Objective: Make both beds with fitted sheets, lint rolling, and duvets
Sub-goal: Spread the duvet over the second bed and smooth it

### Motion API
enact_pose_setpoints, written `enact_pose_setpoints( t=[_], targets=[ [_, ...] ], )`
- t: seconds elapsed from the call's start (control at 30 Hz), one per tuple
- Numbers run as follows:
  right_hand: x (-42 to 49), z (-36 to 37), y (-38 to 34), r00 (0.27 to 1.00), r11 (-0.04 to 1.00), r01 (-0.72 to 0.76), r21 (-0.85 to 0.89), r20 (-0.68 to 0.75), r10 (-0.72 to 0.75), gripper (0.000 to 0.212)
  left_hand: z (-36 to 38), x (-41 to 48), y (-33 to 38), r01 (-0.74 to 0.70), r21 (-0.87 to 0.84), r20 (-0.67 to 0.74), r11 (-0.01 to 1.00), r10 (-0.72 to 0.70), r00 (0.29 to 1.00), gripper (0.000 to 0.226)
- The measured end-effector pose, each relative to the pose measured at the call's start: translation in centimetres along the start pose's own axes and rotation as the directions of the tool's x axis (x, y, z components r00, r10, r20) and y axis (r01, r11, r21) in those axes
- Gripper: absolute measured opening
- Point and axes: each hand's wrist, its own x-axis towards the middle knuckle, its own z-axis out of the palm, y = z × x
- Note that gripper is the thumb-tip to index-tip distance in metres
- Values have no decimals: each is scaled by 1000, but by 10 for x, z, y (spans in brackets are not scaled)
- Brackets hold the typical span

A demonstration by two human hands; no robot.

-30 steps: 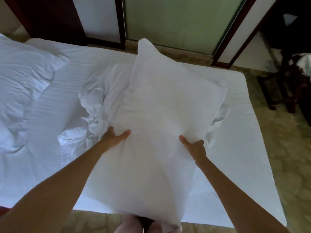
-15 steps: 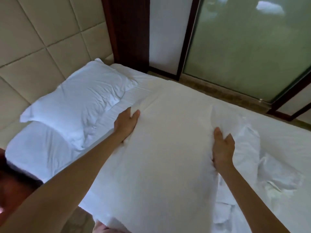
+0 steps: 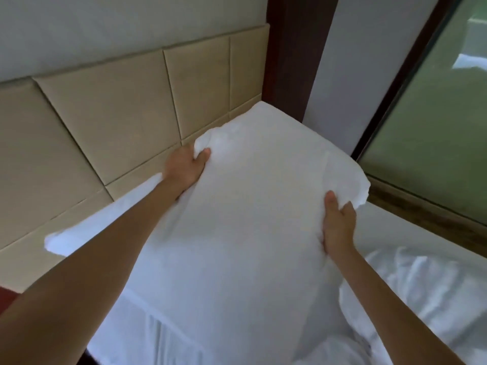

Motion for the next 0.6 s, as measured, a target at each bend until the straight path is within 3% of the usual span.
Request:
enact_pose_setpoints(
  t=[0.07, 0.13, 0.23, 0.37, 0.47, 0.53, 0.6],
  targets=[
    [27, 49, 6, 994, 975, -49, -215, 85, 68, 44, 1, 50, -32, 14, 122, 62, 992, -21, 998, 51],
    [45, 81, 25, 950, 902, -130, -412, 210, 233, 43, 15, 76, -70, 11, 223, 207, 975, -59, 976, 59],
    [37, 95, 63, 796, 791, -222, -570, 362, 485, 26, 72, 56, -128, 0, 203, 433, 979, -90, 897, 65],
    [5, 79, 115, 641, 662, -209, -720, 410, 649, 10, 141, -25, -174, 86, 227, 623, 970, -213, 753, 62],
    [-7, 53, 141, 586, 595, -231, -770, 378, 717, 10, 165, -70, -167, 55, 229, 547, 972, -175, 818, 60],
    [-11, 33, 152, 601, 575, -261, -775, 336, 725, 9, 173, -89, -150, 36, 171, 488, 985, -116, 865, 48],
    [-15, 10, 155, 628, 572, -287, -768, 301, 718, 7, 182, -103, -130, 11, 69, 511, 998, -45, 858, 39]
  ],
)
